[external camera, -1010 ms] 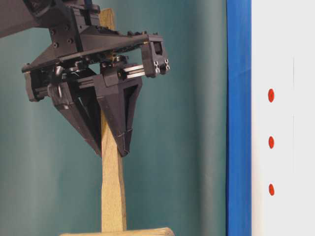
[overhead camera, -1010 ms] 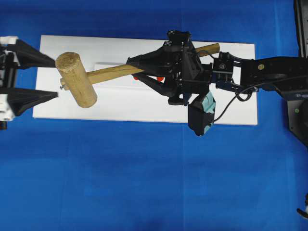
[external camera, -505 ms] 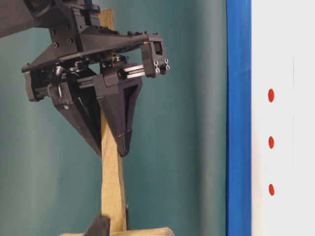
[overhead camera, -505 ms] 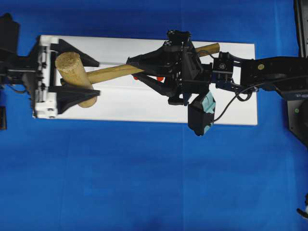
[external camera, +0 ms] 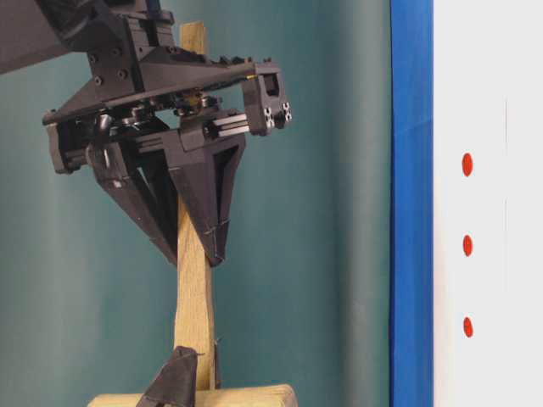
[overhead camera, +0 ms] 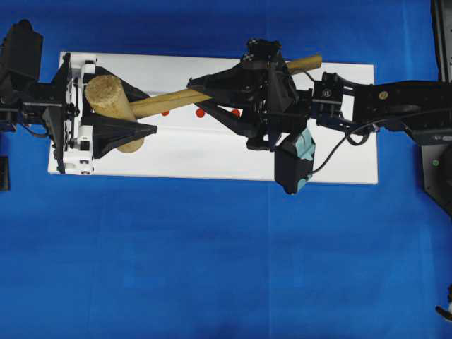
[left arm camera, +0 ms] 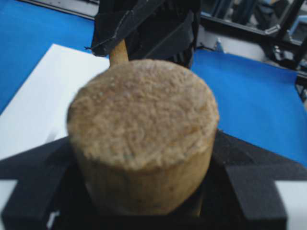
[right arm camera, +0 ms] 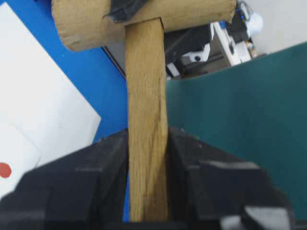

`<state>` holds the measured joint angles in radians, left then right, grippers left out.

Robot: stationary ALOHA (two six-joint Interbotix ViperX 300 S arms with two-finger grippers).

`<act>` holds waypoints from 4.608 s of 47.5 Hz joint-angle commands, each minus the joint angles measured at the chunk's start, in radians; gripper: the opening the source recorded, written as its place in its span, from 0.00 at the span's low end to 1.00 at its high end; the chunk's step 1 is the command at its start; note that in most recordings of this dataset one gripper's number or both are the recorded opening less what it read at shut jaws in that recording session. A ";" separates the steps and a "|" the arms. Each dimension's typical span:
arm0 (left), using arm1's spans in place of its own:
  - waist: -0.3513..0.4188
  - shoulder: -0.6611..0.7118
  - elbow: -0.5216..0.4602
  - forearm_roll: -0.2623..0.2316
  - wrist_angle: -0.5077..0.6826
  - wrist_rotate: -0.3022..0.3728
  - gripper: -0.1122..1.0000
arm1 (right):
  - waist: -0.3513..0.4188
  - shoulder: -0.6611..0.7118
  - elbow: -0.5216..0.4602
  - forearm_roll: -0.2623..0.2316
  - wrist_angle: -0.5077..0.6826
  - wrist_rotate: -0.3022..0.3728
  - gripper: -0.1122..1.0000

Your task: Hit the mark with a hammer.

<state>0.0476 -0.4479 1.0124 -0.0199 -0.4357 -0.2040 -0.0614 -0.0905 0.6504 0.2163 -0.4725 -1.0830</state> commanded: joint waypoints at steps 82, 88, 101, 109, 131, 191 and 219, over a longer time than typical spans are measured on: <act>0.000 -0.014 -0.012 0.011 0.087 0.302 0.48 | 0.005 -0.100 -0.021 0.347 0.347 0.336 0.97; -0.005 -0.014 -0.014 0.011 0.087 0.301 0.48 | -0.005 -0.100 -0.021 0.353 0.347 0.354 0.97; -0.012 -0.014 -0.018 0.009 0.087 0.301 0.48 | -0.018 -0.100 -0.018 0.359 0.356 0.371 0.54; -0.017 -0.014 -0.020 0.008 0.086 0.299 0.48 | -0.018 -0.100 -0.018 0.364 0.370 0.387 0.17; -0.008 -0.014 -0.020 0.006 0.083 0.299 0.48 | -0.020 -0.100 -0.020 0.370 0.370 0.405 0.16; 0.011 -0.612 0.195 0.006 0.485 0.305 0.86 | -0.020 -0.187 0.071 0.479 0.419 0.442 0.12; 0.012 -0.643 0.210 0.006 0.503 0.305 0.86 | -0.071 -0.186 0.080 0.482 0.350 0.436 0.12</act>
<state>0.0568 -1.0968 1.2318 -0.0123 0.0721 0.1028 -0.1135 -0.2470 0.7424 0.6949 -0.0936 -0.6458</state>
